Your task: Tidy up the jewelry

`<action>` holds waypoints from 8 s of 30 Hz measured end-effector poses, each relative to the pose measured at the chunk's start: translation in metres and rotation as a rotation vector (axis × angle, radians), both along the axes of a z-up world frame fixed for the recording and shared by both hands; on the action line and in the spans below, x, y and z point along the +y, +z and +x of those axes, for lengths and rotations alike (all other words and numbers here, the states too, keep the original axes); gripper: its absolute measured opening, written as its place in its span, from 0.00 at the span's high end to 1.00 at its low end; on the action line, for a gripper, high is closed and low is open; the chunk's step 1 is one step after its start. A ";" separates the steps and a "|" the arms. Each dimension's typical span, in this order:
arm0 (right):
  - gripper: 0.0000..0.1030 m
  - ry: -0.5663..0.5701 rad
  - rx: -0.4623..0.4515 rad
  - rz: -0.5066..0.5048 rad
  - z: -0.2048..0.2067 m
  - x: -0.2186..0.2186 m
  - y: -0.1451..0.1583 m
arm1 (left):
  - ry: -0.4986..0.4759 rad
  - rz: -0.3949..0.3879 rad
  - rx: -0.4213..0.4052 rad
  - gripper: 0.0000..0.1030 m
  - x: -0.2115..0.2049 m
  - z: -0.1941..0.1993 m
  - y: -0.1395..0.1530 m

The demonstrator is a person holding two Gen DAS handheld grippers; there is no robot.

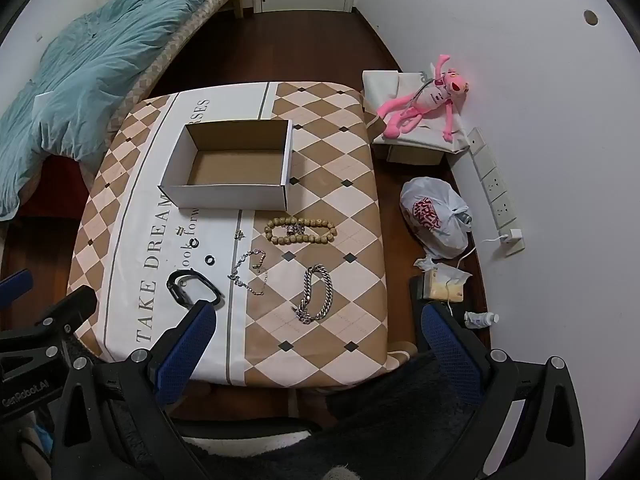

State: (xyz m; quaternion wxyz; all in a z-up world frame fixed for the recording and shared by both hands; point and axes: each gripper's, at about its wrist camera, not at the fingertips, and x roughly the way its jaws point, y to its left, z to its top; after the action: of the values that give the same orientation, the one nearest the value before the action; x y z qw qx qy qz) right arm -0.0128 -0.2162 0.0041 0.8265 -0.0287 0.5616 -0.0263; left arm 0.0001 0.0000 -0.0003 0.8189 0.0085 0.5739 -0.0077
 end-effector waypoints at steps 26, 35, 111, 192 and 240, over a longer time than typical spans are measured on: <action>0.00 0.001 0.010 -0.003 0.003 0.000 -0.002 | -0.001 -0.006 0.003 0.00 0.000 0.000 0.000; 0.00 -0.001 0.007 -0.003 0.003 -0.001 -0.001 | 0.000 -0.005 0.001 0.00 0.000 0.000 0.000; 0.24 -0.010 0.080 0.197 0.092 0.041 -0.101 | 0.112 0.138 -0.014 0.00 0.042 0.089 -0.060; 0.95 -0.007 -0.033 0.345 0.154 0.022 -0.088 | -0.136 -0.201 0.008 0.95 -0.010 0.155 -0.065; 0.10 0.030 0.024 0.132 0.173 0.029 -0.079 | 0.017 0.026 -0.111 0.03 0.010 0.165 -0.035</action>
State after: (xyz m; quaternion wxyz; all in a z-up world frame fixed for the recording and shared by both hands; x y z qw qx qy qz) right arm 0.1602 -0.1869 -0.0747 0.8201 0.0172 0.5715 0.0235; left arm 0.1649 0.0097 -0.0358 0.8493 0.0145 0.5276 0.0072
